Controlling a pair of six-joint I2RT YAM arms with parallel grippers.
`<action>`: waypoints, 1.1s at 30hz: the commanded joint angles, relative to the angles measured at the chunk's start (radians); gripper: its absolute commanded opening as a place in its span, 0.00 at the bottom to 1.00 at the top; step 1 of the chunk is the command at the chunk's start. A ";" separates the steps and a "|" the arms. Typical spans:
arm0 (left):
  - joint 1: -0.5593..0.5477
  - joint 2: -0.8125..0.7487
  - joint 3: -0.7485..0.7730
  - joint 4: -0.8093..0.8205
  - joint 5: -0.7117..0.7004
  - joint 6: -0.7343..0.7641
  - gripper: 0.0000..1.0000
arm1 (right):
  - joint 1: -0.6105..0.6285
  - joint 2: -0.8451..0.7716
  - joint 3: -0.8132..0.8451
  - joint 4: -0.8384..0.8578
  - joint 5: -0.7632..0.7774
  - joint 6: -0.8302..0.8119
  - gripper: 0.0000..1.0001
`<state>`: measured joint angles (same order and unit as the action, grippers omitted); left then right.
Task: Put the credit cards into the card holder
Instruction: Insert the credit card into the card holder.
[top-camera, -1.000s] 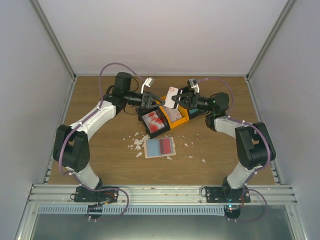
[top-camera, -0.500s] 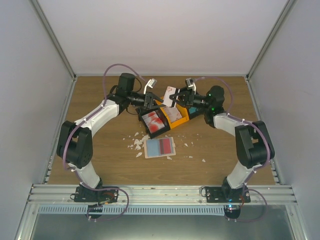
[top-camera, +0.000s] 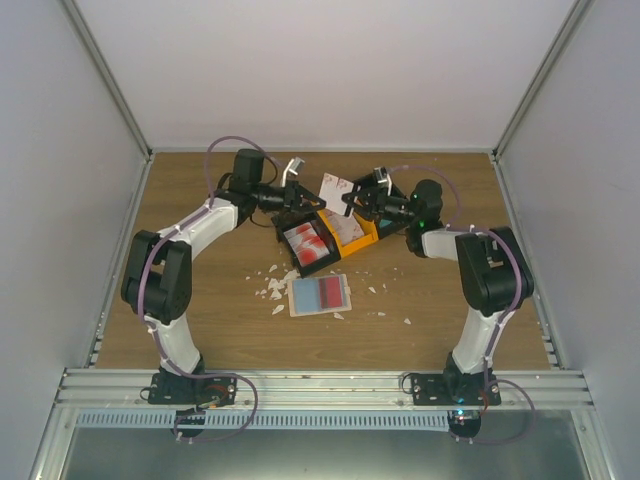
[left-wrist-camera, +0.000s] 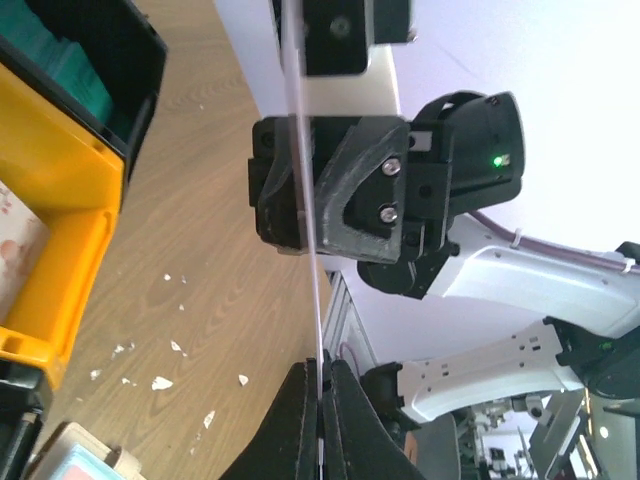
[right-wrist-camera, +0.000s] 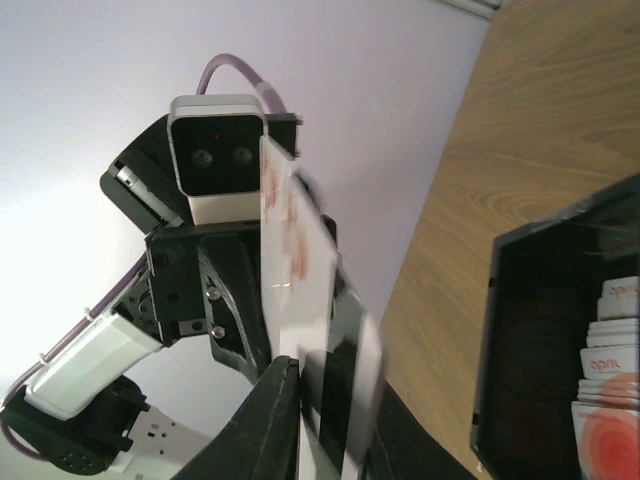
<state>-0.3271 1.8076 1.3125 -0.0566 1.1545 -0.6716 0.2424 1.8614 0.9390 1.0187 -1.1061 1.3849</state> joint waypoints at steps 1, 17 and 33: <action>0.022 0.015 0.004 0.102 0.021 -0.020 0.00 | -0.023 0.056 -0.021 0.045 0.018 0.030 0.14; 0.074 -0.070 -0.010 -0.206 -0.320 0.211 0.00 | -0.026 0.008 0.054 -0.626 0.233 -0.494 0.01; 0.075 -0.263 -0.203 -0.294 -0.537 0.272 0.00 | 0.133 0.030 0.273 -1.148 0.758 -0.800 0.05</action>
<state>-0.2581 1.6012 1.1458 -0.3378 0.6712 -0.4332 0.3553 1.8786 1.1717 -0.0021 -0.4976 0.6518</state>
